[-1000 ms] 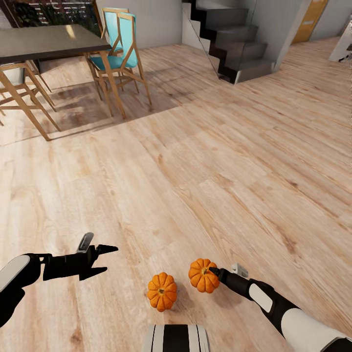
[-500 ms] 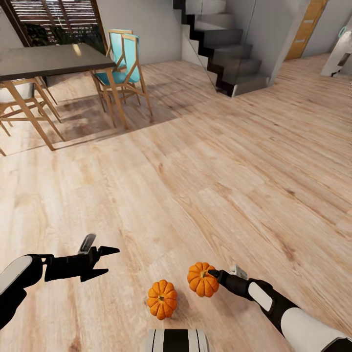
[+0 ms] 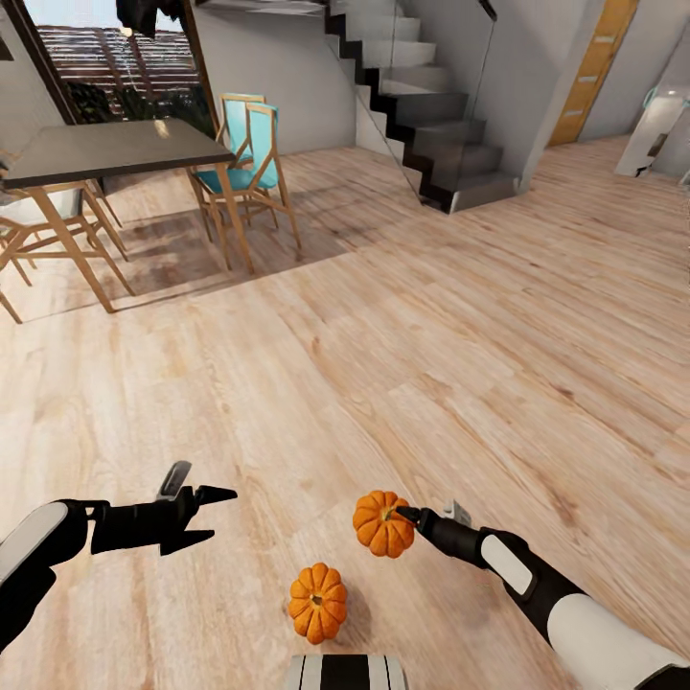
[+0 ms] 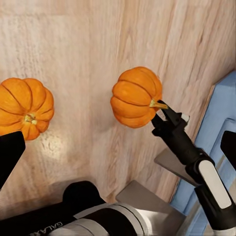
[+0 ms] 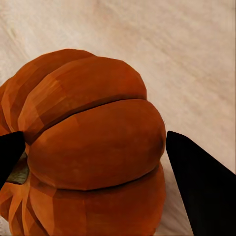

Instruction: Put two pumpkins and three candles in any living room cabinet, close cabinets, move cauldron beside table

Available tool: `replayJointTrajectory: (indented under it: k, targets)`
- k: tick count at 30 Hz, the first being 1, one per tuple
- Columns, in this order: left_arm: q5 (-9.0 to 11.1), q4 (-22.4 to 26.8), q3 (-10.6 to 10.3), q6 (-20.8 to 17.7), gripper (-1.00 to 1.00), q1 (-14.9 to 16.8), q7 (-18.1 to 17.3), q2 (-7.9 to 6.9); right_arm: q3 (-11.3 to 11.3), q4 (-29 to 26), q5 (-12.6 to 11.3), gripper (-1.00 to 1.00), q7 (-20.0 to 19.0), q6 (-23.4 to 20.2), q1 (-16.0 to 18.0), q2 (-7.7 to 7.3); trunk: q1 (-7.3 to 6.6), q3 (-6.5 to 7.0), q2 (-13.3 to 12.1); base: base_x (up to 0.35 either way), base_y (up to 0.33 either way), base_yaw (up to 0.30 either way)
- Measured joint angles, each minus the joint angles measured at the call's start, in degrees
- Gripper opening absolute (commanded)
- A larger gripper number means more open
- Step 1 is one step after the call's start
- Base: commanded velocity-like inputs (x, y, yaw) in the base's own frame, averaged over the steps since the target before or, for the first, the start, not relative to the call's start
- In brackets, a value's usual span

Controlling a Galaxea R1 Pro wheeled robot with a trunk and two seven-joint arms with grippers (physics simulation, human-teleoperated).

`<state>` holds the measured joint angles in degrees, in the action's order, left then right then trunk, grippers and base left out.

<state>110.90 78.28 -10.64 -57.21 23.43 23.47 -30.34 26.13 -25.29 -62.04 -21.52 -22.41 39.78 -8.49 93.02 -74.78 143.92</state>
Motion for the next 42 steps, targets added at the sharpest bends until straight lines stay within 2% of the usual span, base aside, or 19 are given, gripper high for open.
replayJointTrajectory:
  k: [3, 6, 36, 42]
  targets:
    - [-0.02, 0.0, -1.23, 0.05, 1.0, 0.0, 0.0, 0.05, -0.21, -0.04, -0.03, -1.0, -0.2, -0.09, 0.0, 0.02, -0.07, 0.67, -0.04, -0.079, 0.0, 0.0]
    - [0.08, 0.0, -1.48, 0.06, 1.0, 0.03, 0.02, 0.04, -0.22, -0.02, -0.04, -1.0, -0.25, -0.13, 0.0, 0.02, -0.13, 1.33, -0.08, -0.226, 0.0, 0.0]
    - [0.18, -0.06, -1.03, 0.06, 1.0, 0.04, -0.01, -0.21, -0.35, 0.07, -0.27, -1.0, -0.23, -1.22, 0.0, -0.07, -0.93, 7.98, -0.48, -0.012, 0.0, 0.0]
    - [0.2, -0.02, -1.0, 0.06, 1.0, 0.05, -0.02, -0.23, -0.34, 0.06, -0.32, -1.0, -0.36, -1.23, -0.02, -0.07, -1.08, 9.34, -0.56, 0.0, 0.0, -0.153]
